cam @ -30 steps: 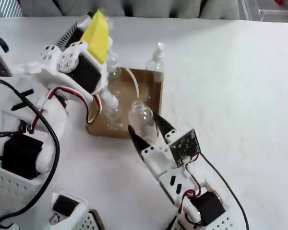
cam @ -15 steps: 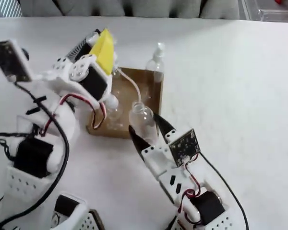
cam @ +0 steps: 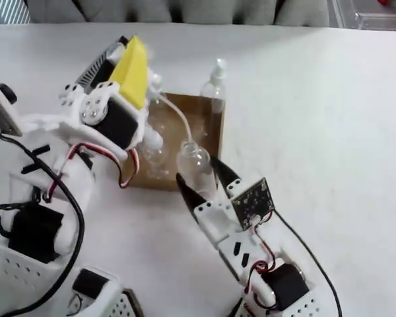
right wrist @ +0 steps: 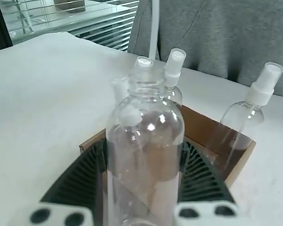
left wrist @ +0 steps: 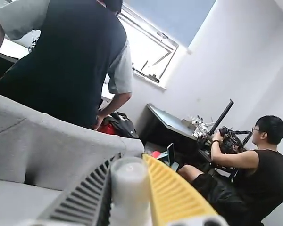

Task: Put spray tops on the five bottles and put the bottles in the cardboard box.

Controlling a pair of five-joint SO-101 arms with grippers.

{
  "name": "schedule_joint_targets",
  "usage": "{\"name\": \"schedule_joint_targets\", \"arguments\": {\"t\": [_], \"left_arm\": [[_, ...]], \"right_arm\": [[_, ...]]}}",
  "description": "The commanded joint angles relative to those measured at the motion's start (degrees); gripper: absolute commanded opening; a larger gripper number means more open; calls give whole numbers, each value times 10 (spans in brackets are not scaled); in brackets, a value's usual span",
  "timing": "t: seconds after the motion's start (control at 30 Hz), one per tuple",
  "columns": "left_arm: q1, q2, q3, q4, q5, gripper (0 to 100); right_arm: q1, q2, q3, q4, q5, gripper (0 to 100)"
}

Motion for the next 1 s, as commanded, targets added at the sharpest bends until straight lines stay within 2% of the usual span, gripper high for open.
{"name": "schedule_joint_targets", "arguments": {"t": [0.0, 0.23, 0.5, 0.97], "left_arm": [[3, -14, 24, -18, 4, 24], [10, -36, 95, -18, 5, 24], [110, -159, 230, -18, 0, 24], [117, -159, 299, -24, 0, 24]], "right_arm": [[2, -6, -6, -10, 7, 15], [2, -6, -6, -12, 7, 15], [2, -6, -6, -13, 7, 15], [2, -6, -6, -13, 5, 15]]}}
